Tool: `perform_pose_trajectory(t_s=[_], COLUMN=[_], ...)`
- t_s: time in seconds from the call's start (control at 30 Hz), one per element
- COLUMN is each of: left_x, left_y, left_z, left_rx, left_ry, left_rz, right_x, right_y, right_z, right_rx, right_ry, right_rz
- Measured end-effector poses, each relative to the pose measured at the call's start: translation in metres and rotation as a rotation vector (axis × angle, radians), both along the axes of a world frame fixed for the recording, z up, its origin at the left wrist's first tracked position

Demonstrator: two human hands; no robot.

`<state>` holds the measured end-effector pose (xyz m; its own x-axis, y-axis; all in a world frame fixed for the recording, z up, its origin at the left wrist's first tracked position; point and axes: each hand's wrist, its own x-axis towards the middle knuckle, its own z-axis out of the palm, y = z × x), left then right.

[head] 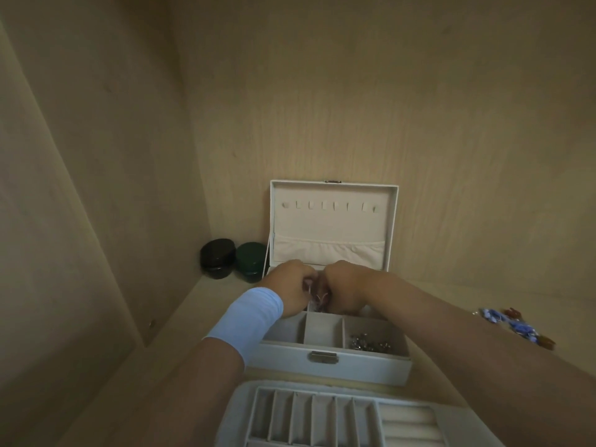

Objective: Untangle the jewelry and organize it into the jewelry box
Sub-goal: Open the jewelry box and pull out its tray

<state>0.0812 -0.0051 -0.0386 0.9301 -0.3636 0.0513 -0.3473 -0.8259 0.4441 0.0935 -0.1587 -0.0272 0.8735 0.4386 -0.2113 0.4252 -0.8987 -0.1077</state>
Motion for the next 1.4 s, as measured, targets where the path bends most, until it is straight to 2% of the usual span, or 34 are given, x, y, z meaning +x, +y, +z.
perform_pose_trajectory(t_s=[0.13, 0.23, 0.33, 0.47, 0.67, 0.9, 1.03, 1.27, 1.4], left_x=[0.002, 0.007, 0.010, 0.010, -0.010, -0.044, -0.068, -0.095, -0.106], left_y=[0.002, -0.002, -0.012, -0.028, -0.062, -0.117, -0.145, -0.179, -0.192], left_z=[0.006, 0.010, 0.014, 0.029, 0.076, 0.123, 0.133, 0.085, 0.045], left_rx=[-0.164, -0.254, -0.384, -0.567, -0.616, -0.631, -0.587, -0.316, -0.113], left_ry=[0.076, 0.143, 0.193, 0.188, 0.169, 0.109, 0.122, 0.240, 0.228], left_rz=[-0.003, -0.019, -0.040, -0.009, 0.001, -0.091, -0.119, -0.151, -0.175], right_x=[0.000, -0.001, -0.003, -0.010, -0.039, -0.090, -0.113, -0.149, -0.161], right_y=[-0.016, -0.029, -0.039, -0.050, -0.085, -0.137, -0.166, -0.198, -0.205], right_z=[0.005, 0.020, 0.033, 0.047, 0.080, 0.126, 0.136, 0.085, 0.043], right_rx=[0.279, 0.592, 0.805, 0.946, 1.082, 1.130, 1.058, 0.843, 0.722], right_ry=[0.035, 0.140, 0.167, 0.159, 0.061, -0.038, -0.041, 0.057, 0.140], right_rz=[-0.060, -0.192, -0.223, -0.236, -0.277, -0.283, -0.311, -0.404, -0.422])
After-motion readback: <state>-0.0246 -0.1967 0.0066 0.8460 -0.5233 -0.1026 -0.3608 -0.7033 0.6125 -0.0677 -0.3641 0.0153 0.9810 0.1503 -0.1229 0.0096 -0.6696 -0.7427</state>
